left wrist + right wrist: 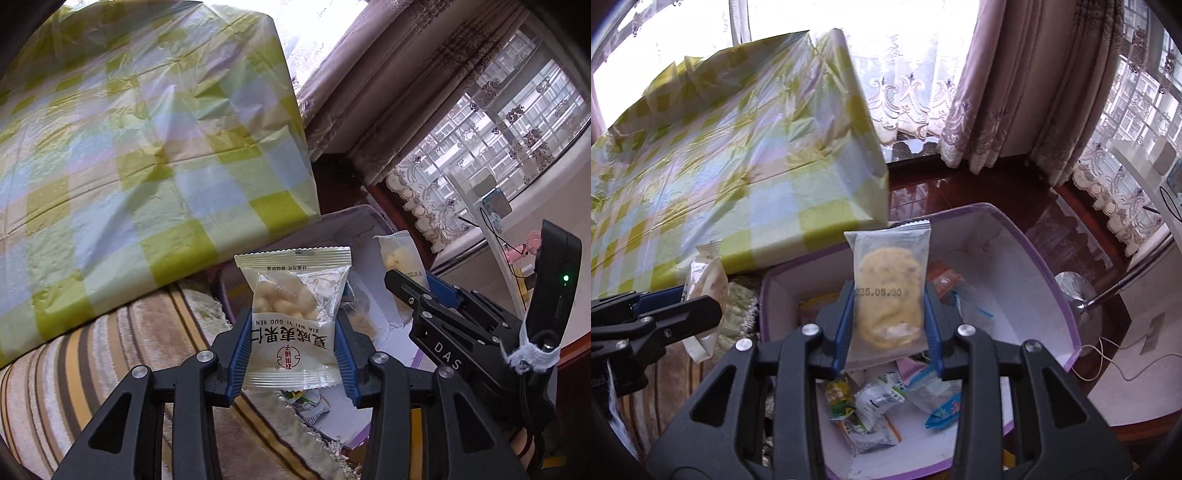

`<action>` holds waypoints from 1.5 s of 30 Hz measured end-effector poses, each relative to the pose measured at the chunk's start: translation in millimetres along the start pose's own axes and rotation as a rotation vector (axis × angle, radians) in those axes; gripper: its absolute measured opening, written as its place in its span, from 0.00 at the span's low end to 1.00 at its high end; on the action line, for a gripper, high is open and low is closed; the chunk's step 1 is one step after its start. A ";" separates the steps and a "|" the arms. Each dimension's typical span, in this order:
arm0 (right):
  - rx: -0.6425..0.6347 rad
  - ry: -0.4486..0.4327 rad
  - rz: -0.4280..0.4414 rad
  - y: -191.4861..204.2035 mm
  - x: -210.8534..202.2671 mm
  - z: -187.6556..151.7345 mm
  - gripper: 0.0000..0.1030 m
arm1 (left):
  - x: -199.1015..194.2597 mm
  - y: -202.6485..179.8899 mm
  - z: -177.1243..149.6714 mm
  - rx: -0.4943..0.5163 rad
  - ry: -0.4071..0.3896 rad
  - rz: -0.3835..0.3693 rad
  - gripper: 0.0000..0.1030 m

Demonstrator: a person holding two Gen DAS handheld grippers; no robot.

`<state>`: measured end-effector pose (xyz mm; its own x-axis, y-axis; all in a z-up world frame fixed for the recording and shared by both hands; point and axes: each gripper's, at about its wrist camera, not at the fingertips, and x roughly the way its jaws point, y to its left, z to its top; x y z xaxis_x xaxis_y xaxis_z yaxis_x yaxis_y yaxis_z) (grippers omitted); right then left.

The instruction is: Organize snacks

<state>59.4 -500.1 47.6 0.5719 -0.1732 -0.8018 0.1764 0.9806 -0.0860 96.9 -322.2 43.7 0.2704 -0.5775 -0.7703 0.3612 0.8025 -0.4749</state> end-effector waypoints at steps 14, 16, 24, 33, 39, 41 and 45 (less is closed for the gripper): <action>0.073 0.034 -0.097 -30.8 -5.4 -14.5 0.64 | 11.3 -11.5 -17.6 -0.017 0.056 0.031 0.76; 0.076 0.037 -0.102 -32.2 -8.2 -17.0 0.67 | 8.4 -12.3 -20.7 -0.025 0.045 0.041 0.83; 0.097 0.035 -0.112 -39.8 -18.7 -23.0 0.68 | 9.6 -15.1 -25.2 -0.016 0.067 0.060 0.87; 0.101 0.040 -0.107 -41.5 -18.2 -23.8 0.68 | 13.2 -18.1 -24.7 -0.008 0.093 0.088 0.89; 0.101 0.047 -0.102 -40.5 -16.2 -24.9 0.68 | 15.6 -19.4 -25.1 0.004 0.100 0.081 0.93; 0.102 0.048 -0.102 -41.1 -16.1 -24.9 0.68 | 15.9 -20.2 -24.8 0.008 0.103 0.077 0.94; 0.102 0.049 -0.102 -41.5 -15.5 -24.8 0.68 | 17.0 -21.1 -24.7 0.012 0.105 0.075 0.96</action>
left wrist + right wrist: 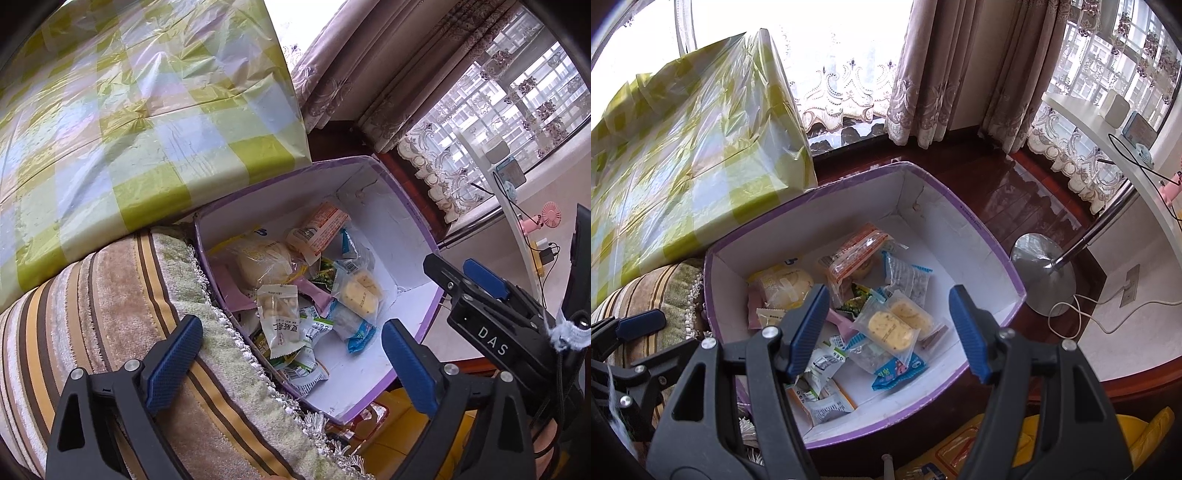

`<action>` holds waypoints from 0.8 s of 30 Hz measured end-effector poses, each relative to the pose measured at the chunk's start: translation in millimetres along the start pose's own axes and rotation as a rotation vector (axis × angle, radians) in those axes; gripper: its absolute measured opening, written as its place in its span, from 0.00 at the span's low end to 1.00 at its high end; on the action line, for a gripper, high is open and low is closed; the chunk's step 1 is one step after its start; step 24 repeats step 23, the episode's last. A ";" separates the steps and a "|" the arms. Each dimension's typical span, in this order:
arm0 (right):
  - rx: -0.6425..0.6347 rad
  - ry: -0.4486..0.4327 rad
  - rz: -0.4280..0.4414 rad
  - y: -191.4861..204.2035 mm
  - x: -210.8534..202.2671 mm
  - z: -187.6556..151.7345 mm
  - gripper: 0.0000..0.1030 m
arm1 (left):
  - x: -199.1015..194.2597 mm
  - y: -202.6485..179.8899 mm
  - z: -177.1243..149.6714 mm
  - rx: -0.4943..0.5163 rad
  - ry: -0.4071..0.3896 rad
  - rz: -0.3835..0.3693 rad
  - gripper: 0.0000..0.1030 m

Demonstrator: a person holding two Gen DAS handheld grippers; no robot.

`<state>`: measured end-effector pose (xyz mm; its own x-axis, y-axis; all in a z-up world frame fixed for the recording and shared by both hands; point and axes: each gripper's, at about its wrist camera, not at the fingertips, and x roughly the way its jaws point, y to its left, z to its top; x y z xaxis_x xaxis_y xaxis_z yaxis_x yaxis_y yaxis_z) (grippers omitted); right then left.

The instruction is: Organize snacks

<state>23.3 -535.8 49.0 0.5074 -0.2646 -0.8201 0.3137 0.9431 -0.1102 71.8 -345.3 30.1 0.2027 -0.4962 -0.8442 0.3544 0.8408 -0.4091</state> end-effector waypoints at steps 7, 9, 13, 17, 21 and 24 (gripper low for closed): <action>0.000 0.006 0.001 0.5 1.7 -1.3 0.68 | 0.8 -0.2 -0.2 -0.001 0.000 -0.002 0.96; 0.001 0.007 0.001 0.5 2.0 -1.5 0.68 | 0.8 -0.1 -0.2 -0.002 -0.001 -0.003 0.96; 0.001 0.006 0.001 0.4 2.0 -1.7 0.68 | 0.9 -0.4 -0.3 -0.002 -0.001 -0.002 0.97; 0.000 0.007 0.001 0.0 2.2 -1.5 0.68 | -0.3 -0.6 -1.5 0.003 -0.007 -0.008 0.97; 0.004 0.011 -0.001 -0.6 2.2 -3.1 0.68 | -0.8 -2.2 -3.0 0.015 -0.022 -0.004 0.97; 0.006 0.013 -0.002 -0.4 2.0 -4.4 0.68 | -0.3 -2.5 -2.4 0.019 -0.022 -0.004 0.97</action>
